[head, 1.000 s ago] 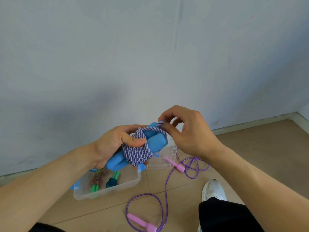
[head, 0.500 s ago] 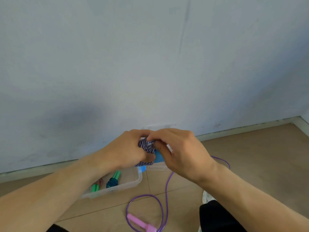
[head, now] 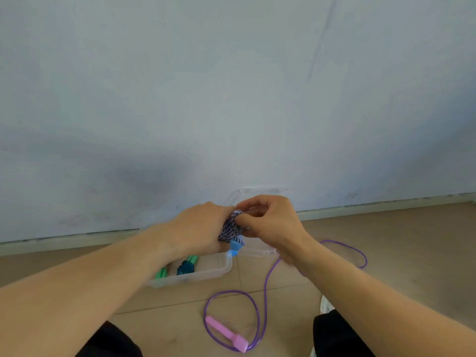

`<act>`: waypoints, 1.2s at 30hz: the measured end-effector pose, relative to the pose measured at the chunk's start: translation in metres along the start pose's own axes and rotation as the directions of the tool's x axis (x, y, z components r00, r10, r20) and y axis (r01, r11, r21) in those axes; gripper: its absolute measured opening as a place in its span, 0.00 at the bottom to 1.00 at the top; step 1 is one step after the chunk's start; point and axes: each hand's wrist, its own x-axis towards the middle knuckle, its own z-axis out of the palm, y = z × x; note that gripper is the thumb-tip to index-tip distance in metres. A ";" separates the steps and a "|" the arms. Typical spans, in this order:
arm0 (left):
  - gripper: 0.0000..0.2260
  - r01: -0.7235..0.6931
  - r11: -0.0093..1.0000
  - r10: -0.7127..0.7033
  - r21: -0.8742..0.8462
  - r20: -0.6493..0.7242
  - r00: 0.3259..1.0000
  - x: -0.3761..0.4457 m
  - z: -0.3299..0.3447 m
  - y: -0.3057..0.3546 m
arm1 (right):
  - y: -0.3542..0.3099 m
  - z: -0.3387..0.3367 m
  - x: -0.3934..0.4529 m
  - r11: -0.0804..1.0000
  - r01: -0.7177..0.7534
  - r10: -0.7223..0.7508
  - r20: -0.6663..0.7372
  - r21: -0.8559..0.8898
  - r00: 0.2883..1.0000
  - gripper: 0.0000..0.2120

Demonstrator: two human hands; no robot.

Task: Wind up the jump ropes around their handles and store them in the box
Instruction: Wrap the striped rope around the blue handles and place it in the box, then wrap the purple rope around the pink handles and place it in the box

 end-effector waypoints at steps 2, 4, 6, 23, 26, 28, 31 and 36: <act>0.19 0.041 0.989 -0.024 -0.142 0.123 0.992 -0.004 -0.001 -0.018 | 0.002 0.004 0.004 0.997 -0.051 0.042 0.153 0.053 0.987 0.10; 0.17 0.077 0.956 -0.026 -0.282 0.177 0.984 -0.007 -0.002 -0.037 | 0.004 0.011 0.011 1.000 -0.008 0.006 0.162 0.012 0.987 0.13; 0.11 0.085 0.916 -0.015 -0.392 0.177 0.984 -0.007 -0.001 -0.047 | 0.003 0.020 0.018 0.994 0.082 -0.072 0.136 -0.068 0.988 0.11; 0.20 0.527 0.372 -0.732 -0.764 0.107 0.673 0.014 0.085 -0.128 | 0.070 0.122 0.114 0.926 -0.375 0.301 0.518 0.041 0.800 0.21; 0.15 0.578 0.392 -0.801 -0.716 0.044 0.597 0.018 0.121 -0.145 | 0.112 0.133 0.142 0.893 -0.449 0.424 0.304 0.017 0.853 0.21; 0.10 0.642 0.486 -0.776 -0.593 0.044 0.629 0.009 0.149 -0.154 | 0.142 0.137 0.160 0.857 -0.516 0.511 0.111 0.014 0.852 0.25; 0.09 0.693 0.651 -0.693 -0.309 0.130 0.709 -0.004 0.183 -0.164 | 0.174 0.153 0.176 0.836 -0.548 0.547 -0.027 -0.040 0.836 0.24; 0.12 0.662 0.688 -0.638 -0.296 0.186 0.747 -0.002 0.209 -0.166 | 0.196 0.190 0.172 0.787 -0.599 0.588 -0.112 -0.150 0.801 0.18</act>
